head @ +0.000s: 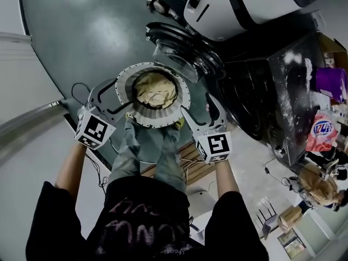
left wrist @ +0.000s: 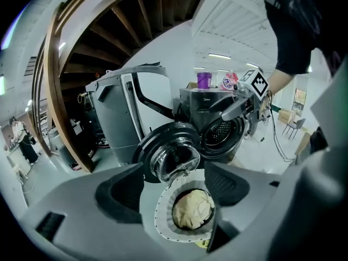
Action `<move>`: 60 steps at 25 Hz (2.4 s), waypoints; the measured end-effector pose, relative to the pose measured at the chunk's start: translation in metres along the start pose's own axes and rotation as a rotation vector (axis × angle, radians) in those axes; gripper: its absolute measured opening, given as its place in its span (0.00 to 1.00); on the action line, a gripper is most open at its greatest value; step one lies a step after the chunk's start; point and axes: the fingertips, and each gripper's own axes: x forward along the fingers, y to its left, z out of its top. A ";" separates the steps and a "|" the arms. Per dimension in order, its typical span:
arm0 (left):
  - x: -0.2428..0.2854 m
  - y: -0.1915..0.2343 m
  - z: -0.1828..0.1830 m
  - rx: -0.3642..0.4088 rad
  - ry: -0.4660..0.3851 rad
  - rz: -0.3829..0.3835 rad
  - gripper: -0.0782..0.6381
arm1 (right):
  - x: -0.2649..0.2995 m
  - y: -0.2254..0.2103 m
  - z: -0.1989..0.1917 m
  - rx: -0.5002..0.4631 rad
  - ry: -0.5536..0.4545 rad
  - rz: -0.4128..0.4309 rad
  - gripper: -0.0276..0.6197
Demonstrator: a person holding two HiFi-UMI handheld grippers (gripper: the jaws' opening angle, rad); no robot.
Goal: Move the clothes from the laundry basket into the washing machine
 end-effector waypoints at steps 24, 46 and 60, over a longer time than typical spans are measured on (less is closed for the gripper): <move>0.171 -0.058 -0.213 0.244 0.270 -0.278 0.59 | 0.116 0.029 -0.245 -0.319 0.391 0.296 0.62; 0.334 -0.101 -0.382 0.461 0.551 -0.478 0.64 | 0.231 0.044 -0.468 -0.632 0.779 0.474 0.62; 0.399 -0.109 -0.458 0.431 0.625 -0.487 0.72 | 0.286 0.028 -0.556 -0.687 0.890 0.427 0.66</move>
